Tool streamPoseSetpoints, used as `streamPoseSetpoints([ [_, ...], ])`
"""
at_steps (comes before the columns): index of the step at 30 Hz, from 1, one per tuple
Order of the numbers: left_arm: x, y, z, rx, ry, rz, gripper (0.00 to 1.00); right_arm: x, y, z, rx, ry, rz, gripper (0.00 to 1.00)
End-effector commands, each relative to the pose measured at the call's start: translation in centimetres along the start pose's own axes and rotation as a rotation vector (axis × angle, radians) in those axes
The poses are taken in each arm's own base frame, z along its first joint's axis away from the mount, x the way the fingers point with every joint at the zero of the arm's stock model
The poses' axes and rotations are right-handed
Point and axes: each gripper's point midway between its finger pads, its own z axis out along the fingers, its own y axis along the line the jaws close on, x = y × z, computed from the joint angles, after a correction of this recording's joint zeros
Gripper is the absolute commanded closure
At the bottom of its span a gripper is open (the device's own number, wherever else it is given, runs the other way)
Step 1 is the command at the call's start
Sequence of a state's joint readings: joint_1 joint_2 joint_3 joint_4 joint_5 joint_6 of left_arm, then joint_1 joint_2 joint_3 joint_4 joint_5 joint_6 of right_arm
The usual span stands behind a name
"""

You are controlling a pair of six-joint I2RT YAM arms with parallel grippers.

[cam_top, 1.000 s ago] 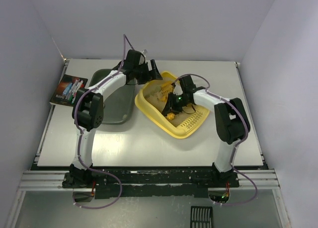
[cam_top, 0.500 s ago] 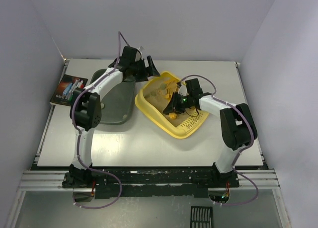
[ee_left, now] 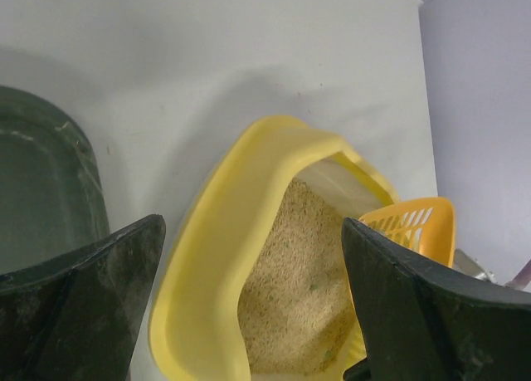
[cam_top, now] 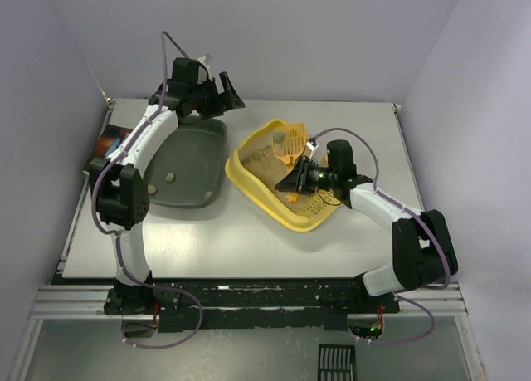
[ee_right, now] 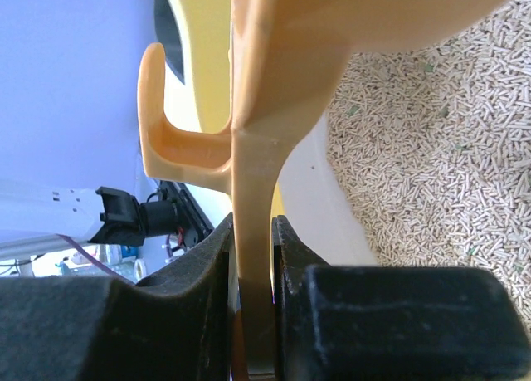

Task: Clean the litter box

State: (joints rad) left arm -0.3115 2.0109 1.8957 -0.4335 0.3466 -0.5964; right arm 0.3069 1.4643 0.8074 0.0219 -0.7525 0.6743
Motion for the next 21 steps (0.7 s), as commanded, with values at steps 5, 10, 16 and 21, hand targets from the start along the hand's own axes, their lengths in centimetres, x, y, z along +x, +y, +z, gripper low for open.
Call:
streamPoseSetpoints([
  [5,1.7,1.6,-6.1,-0.137,0.023,0.146,0.01,0.6,2.4,-2.1,-0.110,-0.109,-0.090,1.00],
  [10,3.8,3.3,-10.0,-0.217,0.047,0.238,0.01,2.0,3.1,-2.9,-0.188,-0.156,-0.091,1.00],
  [16,7.2,5.8,-13.1,-0.280,0.127,0.271,0.01,3.0,3.7,-3.2,-0.279,-0.172,-0.067,1.00],
  [21,8.9,6.7,-15.8,-0.305,0.141,0.307,0.01,3.8,5.4,-3.9,-0.412,-0.163,-0.007,1.00],
])
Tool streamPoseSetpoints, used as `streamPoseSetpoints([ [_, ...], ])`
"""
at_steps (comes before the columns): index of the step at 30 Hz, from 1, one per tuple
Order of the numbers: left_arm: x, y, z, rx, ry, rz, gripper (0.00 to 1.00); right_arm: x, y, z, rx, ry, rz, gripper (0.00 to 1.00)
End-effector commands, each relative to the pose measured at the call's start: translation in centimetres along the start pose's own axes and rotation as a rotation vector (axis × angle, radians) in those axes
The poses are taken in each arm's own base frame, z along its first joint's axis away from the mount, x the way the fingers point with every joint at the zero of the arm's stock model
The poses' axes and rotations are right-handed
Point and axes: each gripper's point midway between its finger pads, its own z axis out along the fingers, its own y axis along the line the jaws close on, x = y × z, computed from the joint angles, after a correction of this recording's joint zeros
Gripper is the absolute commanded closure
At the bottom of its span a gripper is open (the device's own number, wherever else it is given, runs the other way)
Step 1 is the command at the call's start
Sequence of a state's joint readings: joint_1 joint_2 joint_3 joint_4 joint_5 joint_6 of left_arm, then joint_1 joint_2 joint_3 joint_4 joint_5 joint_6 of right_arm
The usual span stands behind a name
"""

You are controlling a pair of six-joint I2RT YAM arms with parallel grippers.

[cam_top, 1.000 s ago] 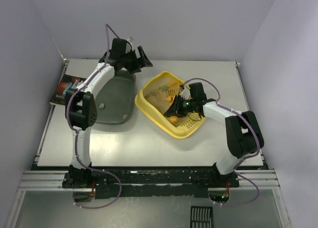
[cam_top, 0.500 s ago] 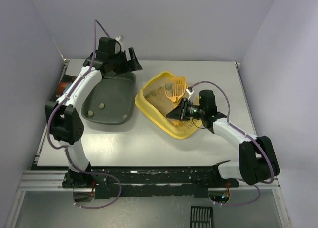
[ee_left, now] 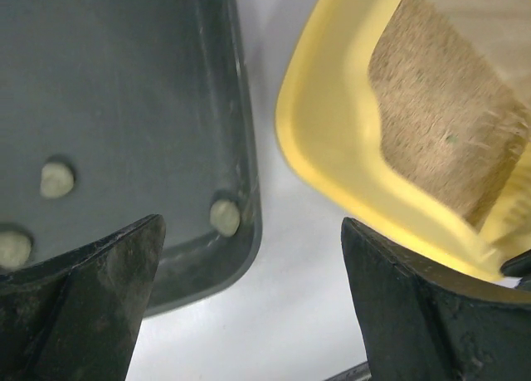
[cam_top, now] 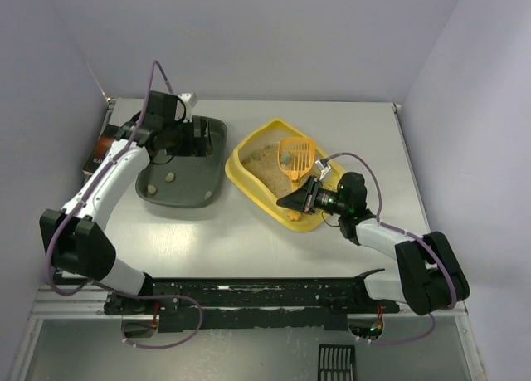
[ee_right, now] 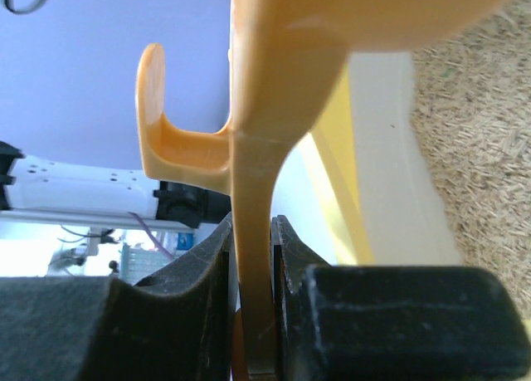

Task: Clean the litter box

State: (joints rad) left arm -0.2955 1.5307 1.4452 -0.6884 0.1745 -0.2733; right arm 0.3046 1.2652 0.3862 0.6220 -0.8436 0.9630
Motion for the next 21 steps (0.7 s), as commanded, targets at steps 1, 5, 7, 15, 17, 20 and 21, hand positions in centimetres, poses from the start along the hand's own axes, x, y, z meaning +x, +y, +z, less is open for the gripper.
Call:
streamPoseSetpoints([
  [1,1.8,1.9,-2.6,-0.059,0.005,0.056,0.01,-0.7,3.8,-0.5,-0.196,-0.032,-0.008,1.00],
  [5,2.7,3.1,-4.7,-0.093,-0.026,0.073,0.02,-0.1,5.9,-1.5,-0.331,-0.040,0.007,1.00],
  [7,3.3,3.6,-5.2,-0.112,-0.026,0.080,0.02,0.2,6.2,-1.8,-0.368,-0.042,0.031,1.00],
  [15,6.8,6.4,-5.6,-0.188,0.026,0.076,0.02,0.9,6.1,-2.2,-0.421,-0.045,0.095,1.00],
  [17,7.1,6.8,-5.7,-0.182,0.013,0.063,0.02,1.0,6.0,-2.3,-0.415,-0.042,0.090,1.00],
  [20,7.2,6.9,-5.9,-0.157,-0.024,0.055,0.02,1.2,5.9,-2.4,-0.408,-0.054,0.092,1.00],
  [21,7.5,7.1,-5.8,-0.149,-0.028,0.055,0.02,1.2,5.9,-2.5,-0.410,-0.058,0.089,1.00],
])
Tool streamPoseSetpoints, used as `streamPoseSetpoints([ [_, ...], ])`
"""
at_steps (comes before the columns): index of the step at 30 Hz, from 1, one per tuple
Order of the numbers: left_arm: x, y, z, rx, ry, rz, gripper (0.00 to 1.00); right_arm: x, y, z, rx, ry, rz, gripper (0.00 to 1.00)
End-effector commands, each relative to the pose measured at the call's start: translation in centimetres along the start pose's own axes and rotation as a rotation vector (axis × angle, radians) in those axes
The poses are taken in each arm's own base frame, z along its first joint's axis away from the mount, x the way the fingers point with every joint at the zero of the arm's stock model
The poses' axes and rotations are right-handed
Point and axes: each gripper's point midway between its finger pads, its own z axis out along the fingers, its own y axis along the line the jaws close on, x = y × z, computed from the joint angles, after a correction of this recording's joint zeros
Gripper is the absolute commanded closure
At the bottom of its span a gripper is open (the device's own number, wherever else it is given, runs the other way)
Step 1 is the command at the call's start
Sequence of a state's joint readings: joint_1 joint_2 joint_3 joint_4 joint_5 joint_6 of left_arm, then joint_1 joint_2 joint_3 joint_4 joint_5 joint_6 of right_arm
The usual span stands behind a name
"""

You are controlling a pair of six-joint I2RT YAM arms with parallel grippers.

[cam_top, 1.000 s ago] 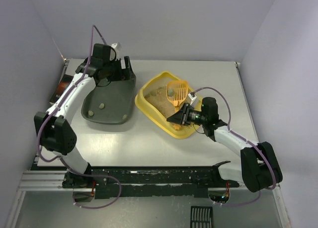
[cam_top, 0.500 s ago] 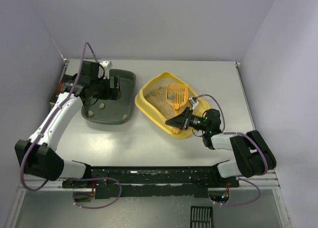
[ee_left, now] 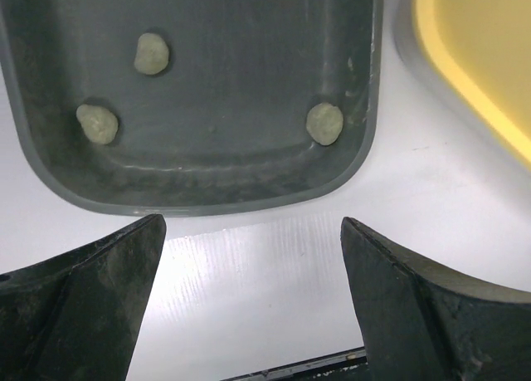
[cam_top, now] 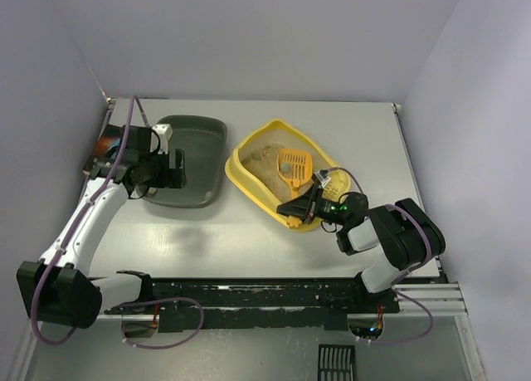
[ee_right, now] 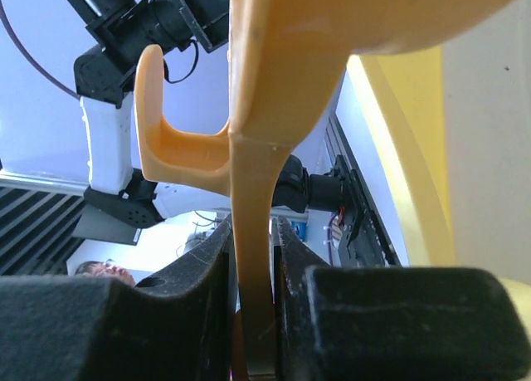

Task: Clean the litter box

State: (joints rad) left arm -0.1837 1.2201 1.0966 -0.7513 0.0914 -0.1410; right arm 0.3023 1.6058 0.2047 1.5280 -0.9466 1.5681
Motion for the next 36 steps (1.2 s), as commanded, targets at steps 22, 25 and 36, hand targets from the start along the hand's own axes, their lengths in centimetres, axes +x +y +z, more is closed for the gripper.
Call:
streamPoseSetpoints([
  [22,-0.5,2.1,-0.4,-0.020,-0.118,-0.013,0.02,-2.1,-1.1,-1.1,0.287,-0.084,-0.507,1.00],
  [25,-0.6,2.1,-0.5,-0.022,-0.123,-0.013,0.02,-1.2,0.4,-0.4,0.186,-0.047,-0.435,1.00],
  [36,-0.6,2.3,-0.6,-0.040,-0.133,-0.032,0.02,0.7,8.1,-0.5,-0.174,-0.029,-0.112,1.00],
])
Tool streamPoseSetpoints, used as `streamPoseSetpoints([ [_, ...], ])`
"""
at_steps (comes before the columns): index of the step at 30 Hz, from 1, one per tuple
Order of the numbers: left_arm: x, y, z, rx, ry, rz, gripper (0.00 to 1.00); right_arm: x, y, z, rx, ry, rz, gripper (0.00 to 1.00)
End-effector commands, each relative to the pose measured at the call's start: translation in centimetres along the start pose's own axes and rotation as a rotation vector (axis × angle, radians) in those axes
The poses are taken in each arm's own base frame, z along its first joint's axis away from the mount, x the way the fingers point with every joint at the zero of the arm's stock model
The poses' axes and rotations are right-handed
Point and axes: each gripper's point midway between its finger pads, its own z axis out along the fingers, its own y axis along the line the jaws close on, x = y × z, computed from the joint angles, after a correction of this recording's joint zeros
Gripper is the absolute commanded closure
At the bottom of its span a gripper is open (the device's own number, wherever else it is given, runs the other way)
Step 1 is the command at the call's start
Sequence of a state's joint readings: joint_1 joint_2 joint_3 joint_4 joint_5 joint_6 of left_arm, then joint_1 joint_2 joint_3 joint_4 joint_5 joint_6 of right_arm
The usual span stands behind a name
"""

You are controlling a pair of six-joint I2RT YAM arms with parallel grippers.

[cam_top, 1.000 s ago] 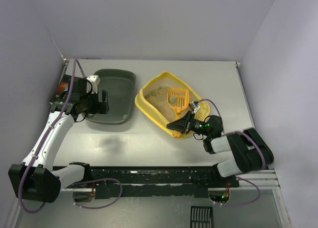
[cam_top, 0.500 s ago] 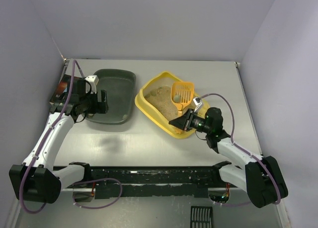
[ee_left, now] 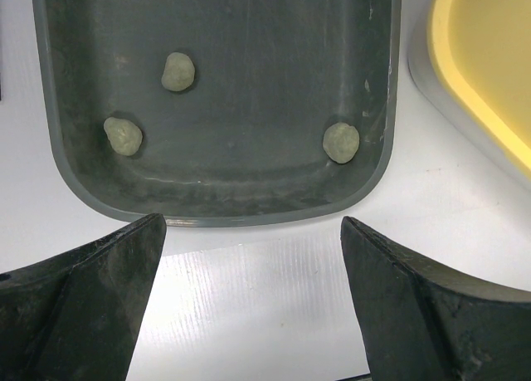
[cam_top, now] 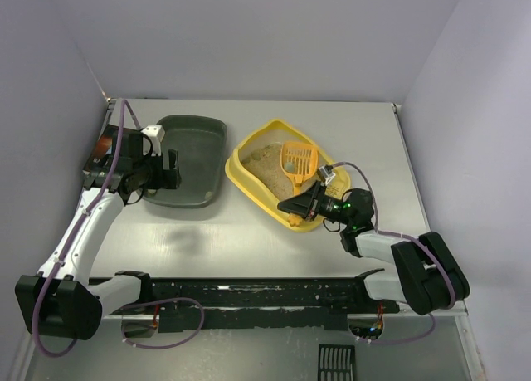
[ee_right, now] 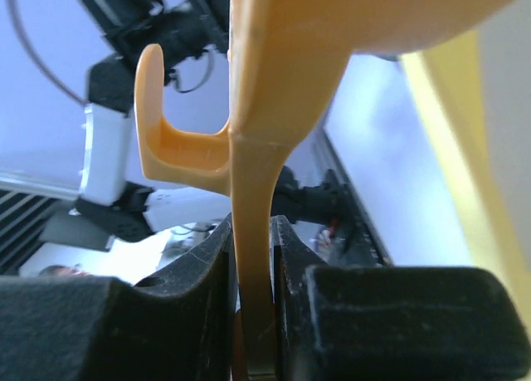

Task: Clean the litter box

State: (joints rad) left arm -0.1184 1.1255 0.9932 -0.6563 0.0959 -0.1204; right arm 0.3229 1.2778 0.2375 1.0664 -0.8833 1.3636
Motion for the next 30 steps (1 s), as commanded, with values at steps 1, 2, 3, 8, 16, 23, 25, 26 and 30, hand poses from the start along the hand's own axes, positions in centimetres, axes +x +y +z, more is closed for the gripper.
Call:
streamPoseSetpoints([
  [1,-0.7,0.3,-0.2,-0.008,-0.041,-0.012,0.02,-0.1,7.2,-1.2,-0.269,-0.019,0.022,1.00],
  [2,-0.8,0.2,-0.2,-0.003,-0.042,-0.011,0.02,-0.2,7.8,-1.3,-0.289,-0.022,0.030,1.00],
  [3,-0.8,0.1,-0.3,0.003,-0.042,-0.011,0.02,-0.3,8.4,-1.5,-0.312,-0.025,0.033,1.00],
  [8,-0.7,-0.2,-0.1,0.018,-0.026,-0.017,0.02,-0.8,10.4,-2.1,-0.389,-0.054,0.089,1.00],
  [16,-0.9,-0.4,-0.4,0.029,-0.044,-0.014,0.02,-2.1,12.1,-2.8,-0.451,-0.111,0.222,1.00],
  [23,-0.8,-0.2,-0.2,0.022,-0.039,-0.019,0.02,-1.3,12.2,-3.1,-0.468,-0.101,0.135,1.00],
  [25,-0.8,0.0,-0.2,0.017,-0.039,-0.023,0.02,-0.8,11.6,-3.1,-0.450,-0.099,0.100,1.00],
  [26,-0.8,0.1,-0.2,0.014,-0.040,-0.024,0.02,-0.5,11.3,-3.1,-0.439,-0.097,0.081,1.00],
  [30,-0.8,0.2,-0.2,0.011,-0.045,-0.026,0.02,0.4,8.1,-2.3,-0.313,-0.068,0.017,1.00],
])
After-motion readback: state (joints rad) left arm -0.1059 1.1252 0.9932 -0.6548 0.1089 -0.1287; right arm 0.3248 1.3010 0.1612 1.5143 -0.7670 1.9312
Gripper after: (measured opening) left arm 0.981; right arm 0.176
